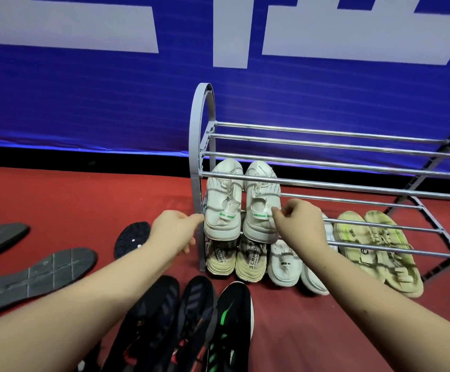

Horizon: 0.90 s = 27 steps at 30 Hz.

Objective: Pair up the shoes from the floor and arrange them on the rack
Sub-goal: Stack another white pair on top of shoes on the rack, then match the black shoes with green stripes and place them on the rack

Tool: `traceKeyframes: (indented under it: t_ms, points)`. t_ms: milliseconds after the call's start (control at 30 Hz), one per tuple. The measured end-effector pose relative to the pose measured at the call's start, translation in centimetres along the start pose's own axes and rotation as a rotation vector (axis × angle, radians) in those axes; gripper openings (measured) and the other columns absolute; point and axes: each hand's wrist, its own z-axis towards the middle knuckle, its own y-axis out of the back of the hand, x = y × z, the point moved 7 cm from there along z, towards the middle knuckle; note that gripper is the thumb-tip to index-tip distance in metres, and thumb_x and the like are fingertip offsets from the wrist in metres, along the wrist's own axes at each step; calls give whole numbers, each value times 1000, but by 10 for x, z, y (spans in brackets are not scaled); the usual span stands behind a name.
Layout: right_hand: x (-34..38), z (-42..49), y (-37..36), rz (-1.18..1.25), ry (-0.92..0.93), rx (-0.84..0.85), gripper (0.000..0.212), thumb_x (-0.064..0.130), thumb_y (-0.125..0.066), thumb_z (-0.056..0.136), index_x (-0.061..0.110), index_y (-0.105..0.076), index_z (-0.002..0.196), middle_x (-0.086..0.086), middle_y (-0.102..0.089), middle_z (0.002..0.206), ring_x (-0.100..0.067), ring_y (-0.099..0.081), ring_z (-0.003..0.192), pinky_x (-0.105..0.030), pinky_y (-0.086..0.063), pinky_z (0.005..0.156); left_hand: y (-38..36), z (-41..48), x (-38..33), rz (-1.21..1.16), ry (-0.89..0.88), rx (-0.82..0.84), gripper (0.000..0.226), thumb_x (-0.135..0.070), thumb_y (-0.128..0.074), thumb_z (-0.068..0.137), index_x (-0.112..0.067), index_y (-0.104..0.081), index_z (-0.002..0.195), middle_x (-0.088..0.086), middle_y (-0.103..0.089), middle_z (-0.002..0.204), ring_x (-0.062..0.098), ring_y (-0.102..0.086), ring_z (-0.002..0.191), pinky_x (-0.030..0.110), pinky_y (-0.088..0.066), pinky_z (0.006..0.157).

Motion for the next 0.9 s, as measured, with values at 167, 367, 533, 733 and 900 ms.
traceKeyframes:
  t_ms: [167, 367, 533, 733, 900]
  points:
    - [18, -18, 7, 30, 73, 40, 30, 34, -61, 82, 13, -57, 60, -2, -62, 61, -22, -58, 70, -29, -41, 61, 29, -2, 10, 75, -44, 46, 27, -34, -65, 82, -8, -67, 73, 3, -59, 48, 19, -41, 37, 25, -35, 48]
    - [56, -49, 3, 24, 213, 155, 33, 32, -65, 81, 13, -56, 56, 3, -51, 49, -20, -53, 59, -28, -33, 52, 70, -16, 28, 164, -69, 111, 28, -32, -68, 81, -7, -65, 70, 4, -60, 50, 19, -43, 39, 23, -35, 48]
    - [112, -85, -34, -85, 366, 391, 33, 33, -66, 82, 15, -54, 56, 3, -50, 52, -13, -47, 56, -27, -30, 56, 110, -17, 67, 268, -26, 118, 24, -28, -68, 81, -8, -62, 68, 8, -59, 53, 19, -41, 36, 21, -32, 41]
    - [168, -110, -108, -204, 446, 568, 33, 33, -66, 81, 8, -59, 60, -6, -57, 63, -23, -53, 68, -25, -39, 64, 161, -6, 139, 404, 90, 79, 26, -27, -66, 80, -11, -59, 61, 12, -61, 57, 16, -42, 30, 17, -29, 35]
    - [177, -129, -172, -291, 372, 630, 34, 31, -63, 80, -2, -67, 73, -13, -63, 66, -27, -58, 65, -25, -43, 60, 192, -13, 193, 438, 228, 96, 23, -21, -61, 80, -8, -59, 61, 9, -56, 48, 20, -44, 34, 18, -35, 38]
